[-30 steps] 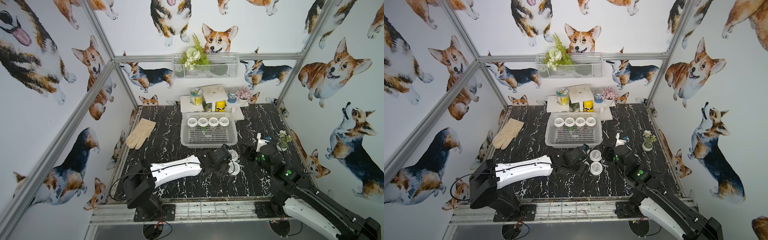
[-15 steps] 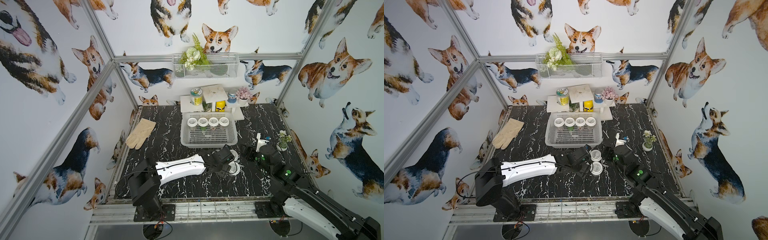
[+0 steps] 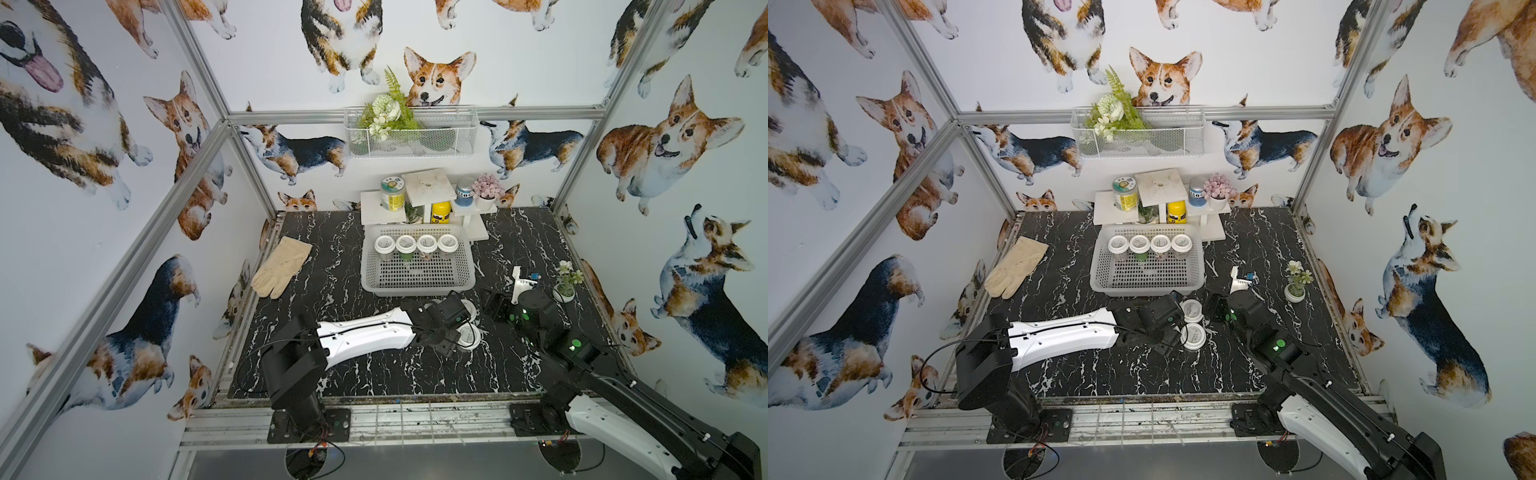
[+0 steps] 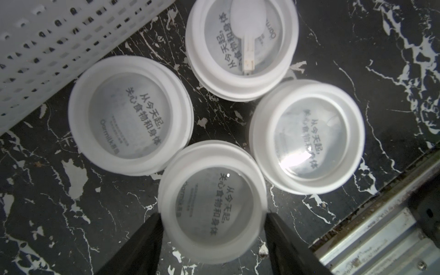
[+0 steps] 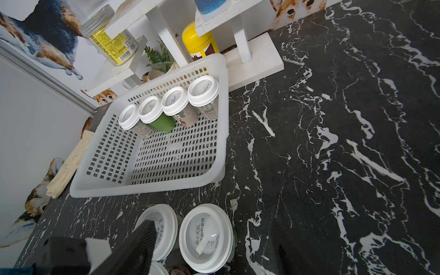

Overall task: Put the yogurt in the basket
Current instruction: Pick up the yogurt from the center of the board.

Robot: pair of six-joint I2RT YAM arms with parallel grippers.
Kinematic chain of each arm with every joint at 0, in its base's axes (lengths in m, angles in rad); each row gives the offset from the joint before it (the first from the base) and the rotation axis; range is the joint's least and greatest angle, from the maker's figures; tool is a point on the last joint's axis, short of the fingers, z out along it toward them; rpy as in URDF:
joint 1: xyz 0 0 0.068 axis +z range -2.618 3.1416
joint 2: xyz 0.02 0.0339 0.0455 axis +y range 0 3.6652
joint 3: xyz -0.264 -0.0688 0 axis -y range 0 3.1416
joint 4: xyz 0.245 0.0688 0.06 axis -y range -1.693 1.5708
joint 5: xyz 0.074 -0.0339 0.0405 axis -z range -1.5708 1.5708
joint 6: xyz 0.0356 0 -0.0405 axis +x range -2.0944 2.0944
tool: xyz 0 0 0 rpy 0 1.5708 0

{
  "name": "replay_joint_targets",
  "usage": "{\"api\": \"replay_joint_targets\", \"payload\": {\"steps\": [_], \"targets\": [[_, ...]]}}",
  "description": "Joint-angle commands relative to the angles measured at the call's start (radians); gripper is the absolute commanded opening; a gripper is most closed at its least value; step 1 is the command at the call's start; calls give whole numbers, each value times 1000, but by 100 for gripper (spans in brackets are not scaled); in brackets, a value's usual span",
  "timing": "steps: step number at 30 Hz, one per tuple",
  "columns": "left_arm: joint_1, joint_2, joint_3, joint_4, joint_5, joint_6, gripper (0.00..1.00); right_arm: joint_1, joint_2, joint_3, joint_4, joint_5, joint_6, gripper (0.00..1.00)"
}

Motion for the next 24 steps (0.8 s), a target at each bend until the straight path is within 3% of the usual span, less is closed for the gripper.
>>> {"api": "replay_joint_targets", "payload": {"steps": [1, 15, 24], "targets": [[1, -1, 8, -10, -16, -3, 70, -1, 3, 5, 17, -5, -18, 81], [1, -11, 5, -31, -36, -3, 66, -1, 0, 5, 20, -7, -20, 81], [1, 12, 21, -41, -39, -4, 71, -1, -5, 2, 20, -7, -20, 81]]}}
